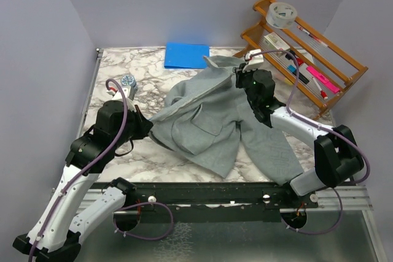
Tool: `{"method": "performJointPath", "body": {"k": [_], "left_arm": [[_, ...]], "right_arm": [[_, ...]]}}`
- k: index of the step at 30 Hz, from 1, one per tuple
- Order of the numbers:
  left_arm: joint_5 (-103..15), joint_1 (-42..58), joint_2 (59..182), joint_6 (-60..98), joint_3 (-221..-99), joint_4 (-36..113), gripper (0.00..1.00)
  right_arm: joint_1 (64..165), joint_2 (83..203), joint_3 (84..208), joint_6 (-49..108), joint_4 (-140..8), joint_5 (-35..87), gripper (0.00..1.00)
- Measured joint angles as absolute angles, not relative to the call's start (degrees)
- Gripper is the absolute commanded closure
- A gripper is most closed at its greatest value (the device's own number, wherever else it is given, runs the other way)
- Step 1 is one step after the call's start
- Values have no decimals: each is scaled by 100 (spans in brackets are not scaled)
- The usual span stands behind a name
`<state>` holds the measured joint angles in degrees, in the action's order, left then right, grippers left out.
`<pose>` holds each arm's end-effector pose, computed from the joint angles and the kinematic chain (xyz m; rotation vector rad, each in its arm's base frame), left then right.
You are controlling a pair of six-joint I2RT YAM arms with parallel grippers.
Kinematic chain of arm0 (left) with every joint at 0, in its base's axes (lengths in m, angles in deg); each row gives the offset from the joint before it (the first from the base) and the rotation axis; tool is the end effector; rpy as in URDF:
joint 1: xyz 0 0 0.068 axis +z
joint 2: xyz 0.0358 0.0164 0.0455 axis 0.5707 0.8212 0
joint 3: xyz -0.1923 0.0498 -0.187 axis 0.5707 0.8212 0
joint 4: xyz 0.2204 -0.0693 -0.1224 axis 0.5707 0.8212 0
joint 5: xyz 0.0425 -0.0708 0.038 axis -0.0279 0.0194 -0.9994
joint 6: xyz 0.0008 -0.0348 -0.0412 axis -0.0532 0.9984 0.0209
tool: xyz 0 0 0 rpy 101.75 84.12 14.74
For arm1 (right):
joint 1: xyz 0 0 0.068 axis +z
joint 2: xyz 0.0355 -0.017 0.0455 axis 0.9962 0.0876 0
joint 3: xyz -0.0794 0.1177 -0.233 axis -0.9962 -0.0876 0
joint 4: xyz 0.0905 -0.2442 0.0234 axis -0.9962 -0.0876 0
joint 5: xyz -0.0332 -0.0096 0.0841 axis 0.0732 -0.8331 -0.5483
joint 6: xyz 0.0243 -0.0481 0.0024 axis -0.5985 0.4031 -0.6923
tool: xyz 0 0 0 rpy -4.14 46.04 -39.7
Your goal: Zip up the jacket
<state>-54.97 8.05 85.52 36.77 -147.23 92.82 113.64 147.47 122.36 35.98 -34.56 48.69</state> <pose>0.1109 -0.0538 0.3611 -0.0816 2.1907 -0.5123 0.3072 0.1577 0.2858 -0.2010 1.6108 0.1873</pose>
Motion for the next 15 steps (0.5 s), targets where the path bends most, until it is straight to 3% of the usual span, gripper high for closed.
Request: {"method": "performJointPath", "body": {"k": [15], "left_arm": [[-6033,805,8556,3674,-15236,9662,100]], "right_arm": [[10490,15527,13318,4160,-3847,4274,100]]}}
